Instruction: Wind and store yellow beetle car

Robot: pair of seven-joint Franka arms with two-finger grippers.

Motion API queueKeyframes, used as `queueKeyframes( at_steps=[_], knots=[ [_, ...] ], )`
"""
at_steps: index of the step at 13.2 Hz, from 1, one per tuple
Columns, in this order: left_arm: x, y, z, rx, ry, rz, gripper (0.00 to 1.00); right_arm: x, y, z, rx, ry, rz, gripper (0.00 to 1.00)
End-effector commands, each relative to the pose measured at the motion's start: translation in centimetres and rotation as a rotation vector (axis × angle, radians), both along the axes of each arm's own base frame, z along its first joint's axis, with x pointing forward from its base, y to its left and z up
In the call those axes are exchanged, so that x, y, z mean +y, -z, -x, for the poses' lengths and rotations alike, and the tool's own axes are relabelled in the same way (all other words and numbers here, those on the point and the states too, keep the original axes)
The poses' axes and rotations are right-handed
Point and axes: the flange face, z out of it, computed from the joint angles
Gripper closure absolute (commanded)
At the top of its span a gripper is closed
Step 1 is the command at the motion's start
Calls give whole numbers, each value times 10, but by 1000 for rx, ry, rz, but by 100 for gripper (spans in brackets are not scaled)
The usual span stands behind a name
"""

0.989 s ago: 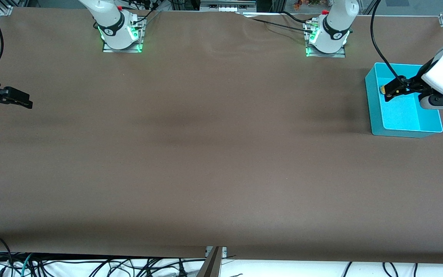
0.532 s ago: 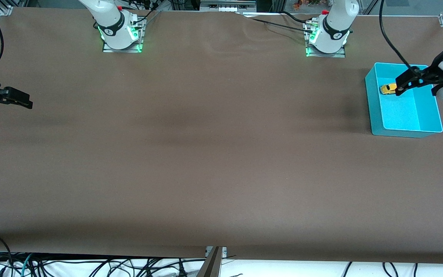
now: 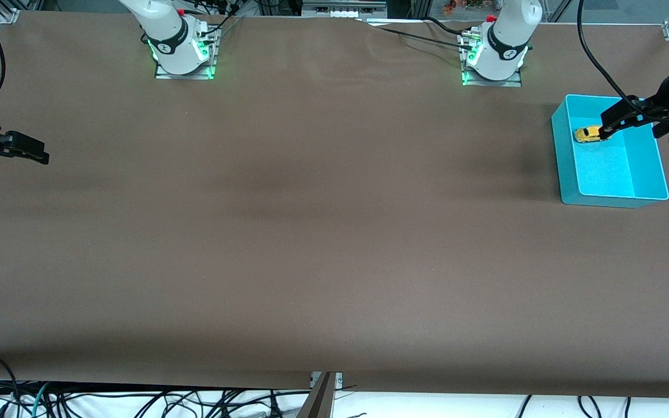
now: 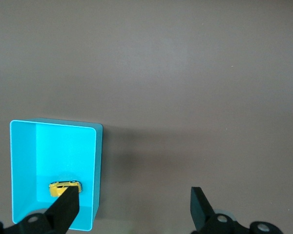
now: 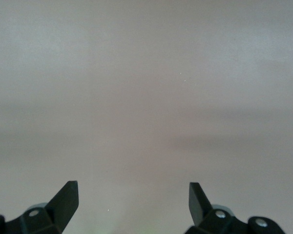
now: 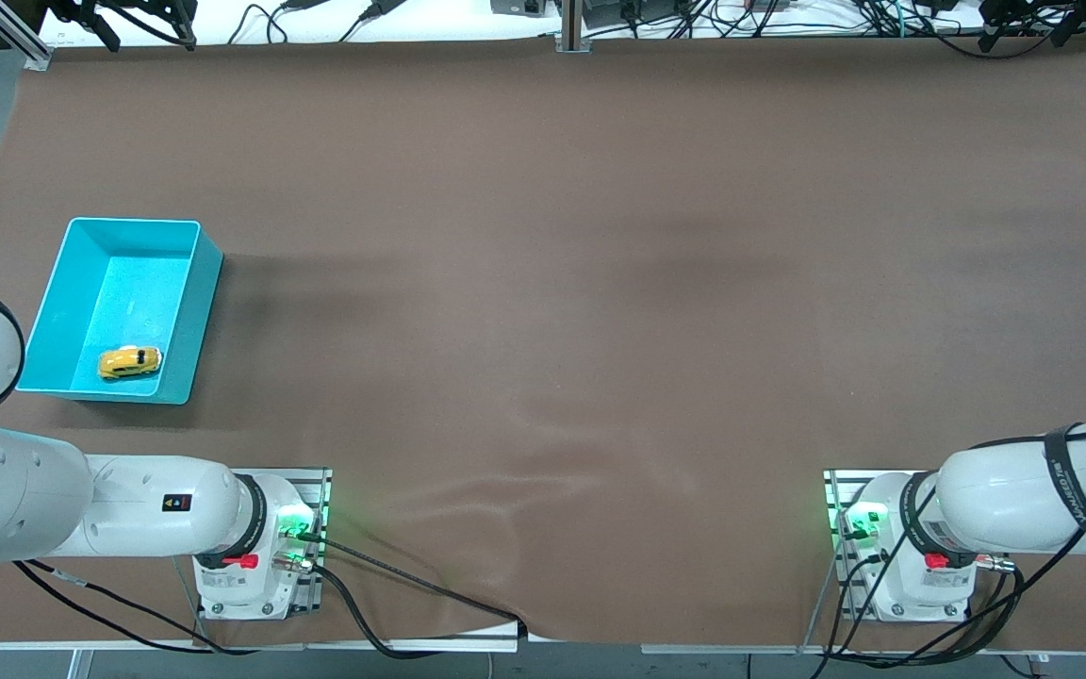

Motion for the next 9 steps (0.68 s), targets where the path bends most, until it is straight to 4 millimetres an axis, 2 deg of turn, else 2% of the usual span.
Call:
queueKeyframes(
  at_steps=[1, 9],
  knots=[
    [2, -2, 1, 13, -11, 14, 0, -3, -5, -1, -7, 1, 6, 0],
    [1, -9, 2, -4, -11, 9, 0, -3, -5, -1, -7, 1, 6, 0]
  ],
)
